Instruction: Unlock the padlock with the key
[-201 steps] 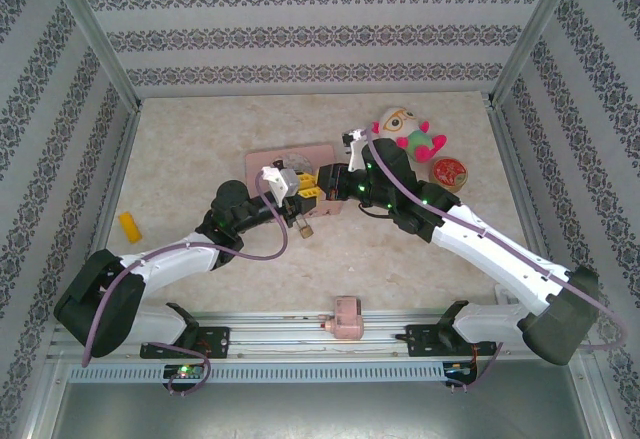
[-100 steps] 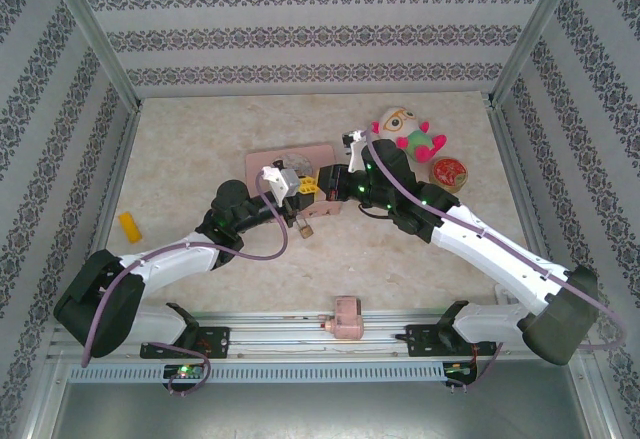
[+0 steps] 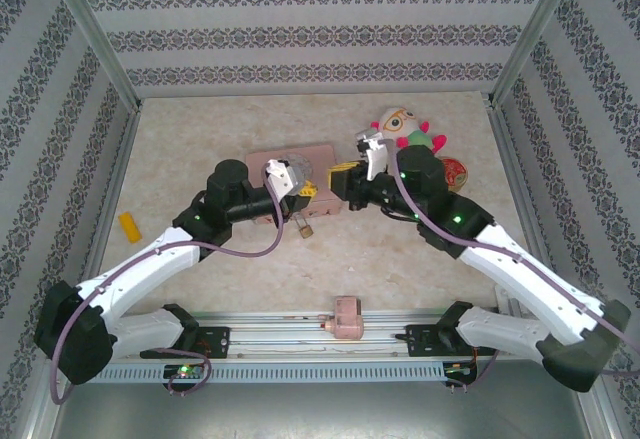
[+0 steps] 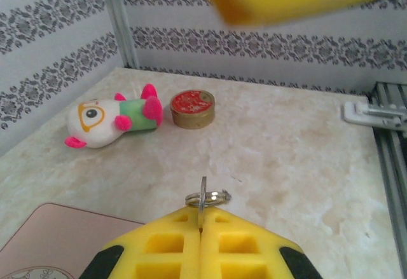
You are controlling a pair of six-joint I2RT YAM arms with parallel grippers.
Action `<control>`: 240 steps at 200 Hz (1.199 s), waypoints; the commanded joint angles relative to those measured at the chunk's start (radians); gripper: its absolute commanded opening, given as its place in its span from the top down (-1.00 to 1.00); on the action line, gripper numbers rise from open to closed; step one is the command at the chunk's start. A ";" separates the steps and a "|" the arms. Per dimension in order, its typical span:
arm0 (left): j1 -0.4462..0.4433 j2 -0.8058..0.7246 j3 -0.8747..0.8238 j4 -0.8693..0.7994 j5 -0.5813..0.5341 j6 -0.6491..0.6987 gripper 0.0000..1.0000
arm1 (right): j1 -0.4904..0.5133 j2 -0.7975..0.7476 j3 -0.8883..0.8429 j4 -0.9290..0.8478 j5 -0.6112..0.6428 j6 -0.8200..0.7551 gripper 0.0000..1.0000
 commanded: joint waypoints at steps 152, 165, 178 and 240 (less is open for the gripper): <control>-0.009 0.062 0.297 -0.709 0.179 0.338 1.00 | -0.039 0.120 -0.032 -0.078 -0.489 -0.278 0.47; -0.009 0.057 0.295 -0.707 0.180 0.337 1.00 | -0.047 0.122 -0.038 -0.079 -0.484 -0.278 0.47; -0.009 0.054 0.291 -0.707 0.182 0.338 1.00 | -0.055 0.122 -0.044 -0.079 -0.484 -0.278 0.47; -0.009 0.055 0.286 -0.688 0.185 0.332 1.00 | -0.065 0.132 -0.062 -0.079 -0.498 -0.273 0.52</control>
